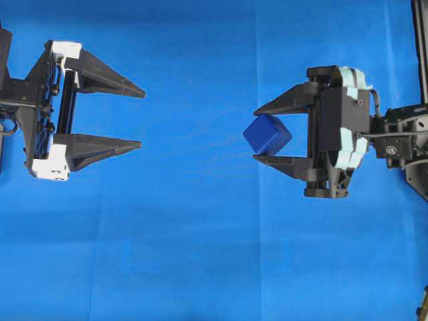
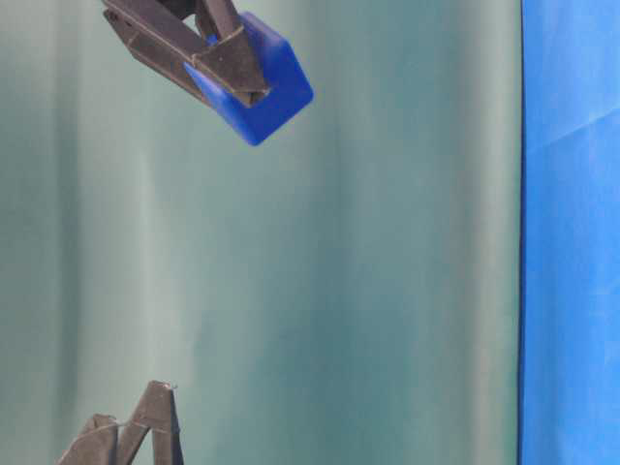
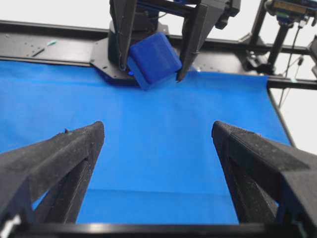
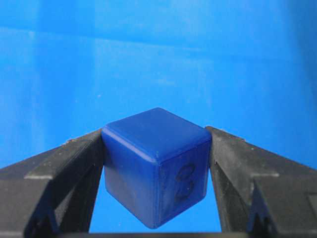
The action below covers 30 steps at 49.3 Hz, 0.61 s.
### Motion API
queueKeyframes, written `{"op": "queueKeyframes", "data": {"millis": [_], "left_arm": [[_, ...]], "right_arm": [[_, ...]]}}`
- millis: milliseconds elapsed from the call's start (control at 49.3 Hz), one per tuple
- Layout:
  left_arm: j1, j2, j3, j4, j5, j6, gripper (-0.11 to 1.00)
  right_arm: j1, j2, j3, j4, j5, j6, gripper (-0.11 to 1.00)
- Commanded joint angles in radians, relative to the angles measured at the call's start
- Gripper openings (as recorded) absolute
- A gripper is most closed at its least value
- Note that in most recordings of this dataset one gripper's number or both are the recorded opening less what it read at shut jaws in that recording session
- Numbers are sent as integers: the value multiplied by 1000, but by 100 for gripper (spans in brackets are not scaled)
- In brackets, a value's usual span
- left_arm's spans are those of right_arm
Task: Handover the blue block to the right arm after grasping it with the left arm, then place it in the designated position.
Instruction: 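Move the held cube with the right gripper and lower it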
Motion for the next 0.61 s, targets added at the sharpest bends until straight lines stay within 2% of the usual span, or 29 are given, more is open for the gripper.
{"op": "queueKeyframes", "data": {"millis": [0,588], "left_arm": [[-2,-5,-18,3,-6,0,93],[-2,-5,-18,2,-6,0,93]], "right_arm": [[2,-17,-11,-2,-3,-2,55],[2,2,-9,-2,-6,3,55]]}}
